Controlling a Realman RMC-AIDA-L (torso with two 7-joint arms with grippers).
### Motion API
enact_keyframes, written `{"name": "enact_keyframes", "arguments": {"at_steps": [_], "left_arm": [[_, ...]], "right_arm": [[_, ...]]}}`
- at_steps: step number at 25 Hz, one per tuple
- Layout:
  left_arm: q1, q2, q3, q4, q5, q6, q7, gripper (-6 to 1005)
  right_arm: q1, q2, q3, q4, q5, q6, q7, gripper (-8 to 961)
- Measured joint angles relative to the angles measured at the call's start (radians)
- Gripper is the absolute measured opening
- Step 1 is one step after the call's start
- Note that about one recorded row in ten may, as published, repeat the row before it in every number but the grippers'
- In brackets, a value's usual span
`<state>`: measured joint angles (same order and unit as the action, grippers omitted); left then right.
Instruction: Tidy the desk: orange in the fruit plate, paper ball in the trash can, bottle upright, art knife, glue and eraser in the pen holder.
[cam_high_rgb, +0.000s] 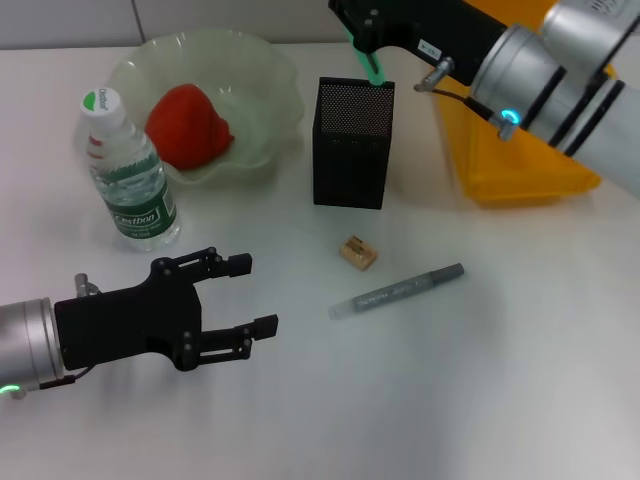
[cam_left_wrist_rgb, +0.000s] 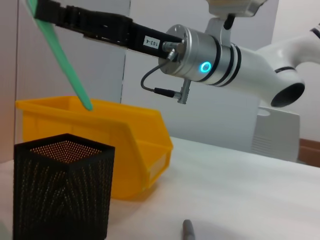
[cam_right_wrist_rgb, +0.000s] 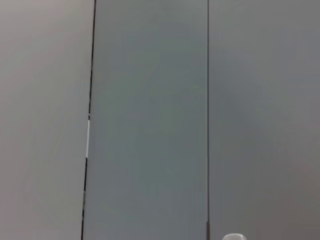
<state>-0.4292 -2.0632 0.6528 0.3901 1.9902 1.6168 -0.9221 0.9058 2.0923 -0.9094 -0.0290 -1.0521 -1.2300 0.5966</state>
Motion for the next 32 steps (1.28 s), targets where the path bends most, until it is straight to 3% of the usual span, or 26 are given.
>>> {"name": "enact_keyframes", "arguments": {"at_steps": [22, 32], "left_arm": [[0.007, -0.004, 0.008, -0.012, 0.013, -0.032, 0.035, 800], [0.007, -0.006, 0.015, -0.027, 0.013, -0.026, 0.052, 800]], "right_arm": [[0.019, 0.000, -0.047, 0.014, -0.013, 0.089, 0.040, 183], [0.062, 0.000, -0.065, 0.026, -0.025, 0.160, 0.045, 183]]}}
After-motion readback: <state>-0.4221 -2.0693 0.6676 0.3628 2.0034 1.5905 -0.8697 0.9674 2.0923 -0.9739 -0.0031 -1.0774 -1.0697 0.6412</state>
